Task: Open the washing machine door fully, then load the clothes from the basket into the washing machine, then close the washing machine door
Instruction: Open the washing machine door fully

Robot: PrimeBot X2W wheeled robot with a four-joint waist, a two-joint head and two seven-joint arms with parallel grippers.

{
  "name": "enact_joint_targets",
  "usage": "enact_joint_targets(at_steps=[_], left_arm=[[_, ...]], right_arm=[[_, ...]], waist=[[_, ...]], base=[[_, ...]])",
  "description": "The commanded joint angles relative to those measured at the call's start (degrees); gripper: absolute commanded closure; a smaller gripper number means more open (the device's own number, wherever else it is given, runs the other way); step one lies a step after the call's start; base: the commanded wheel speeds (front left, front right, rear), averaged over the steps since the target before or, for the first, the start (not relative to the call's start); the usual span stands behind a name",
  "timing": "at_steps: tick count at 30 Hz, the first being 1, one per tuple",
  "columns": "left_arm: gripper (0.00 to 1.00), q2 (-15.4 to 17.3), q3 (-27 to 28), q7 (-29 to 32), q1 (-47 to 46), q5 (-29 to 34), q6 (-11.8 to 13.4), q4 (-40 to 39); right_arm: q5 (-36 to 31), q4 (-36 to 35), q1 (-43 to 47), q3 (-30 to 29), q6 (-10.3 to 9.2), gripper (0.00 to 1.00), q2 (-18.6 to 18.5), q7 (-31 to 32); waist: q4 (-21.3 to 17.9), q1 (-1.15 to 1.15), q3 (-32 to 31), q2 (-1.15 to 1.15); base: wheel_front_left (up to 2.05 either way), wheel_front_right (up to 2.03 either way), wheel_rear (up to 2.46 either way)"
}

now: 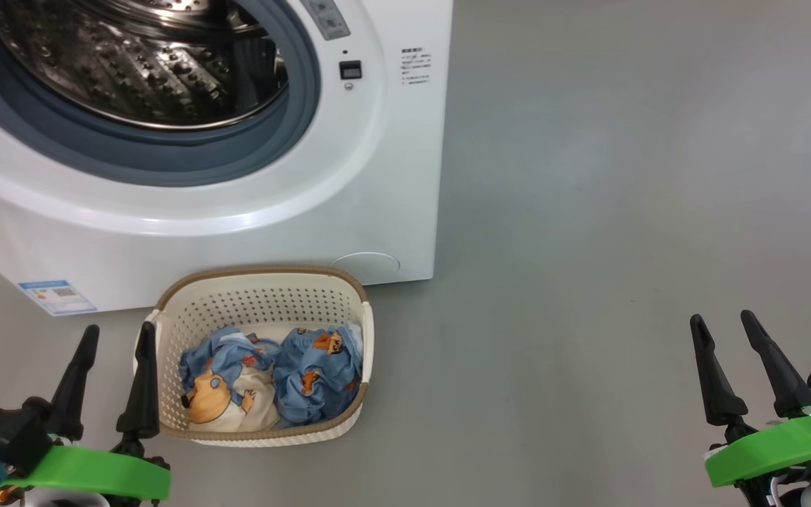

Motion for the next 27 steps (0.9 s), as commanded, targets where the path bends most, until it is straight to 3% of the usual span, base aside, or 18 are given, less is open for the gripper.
enact_joint_targets(at_steps=[1, 27], left_arm=[[0.0, 1.81, 1.69, -0.3, -0.45, 0.32, 0.05, -1.75], [0.0, 0.93, 2.93, -0.3, 0.46, 0.91, 0.04, -3.27]], right_arm=[[0.12, -1.54, -0.09, 0.72, 0.33, 0.0, -0.92, -0.7], [-0.05, -1.64, 0.13, 0.49, 0.33, 0.0, -0.85, -0.7]], waist=[[-0.65, 0.0, -0.02, 0.0], [-1.56, 0.0, -0.87, 0.0]], base=[[0.0, 0.0, 0.0], [0.0, 0.0, 0.0]])
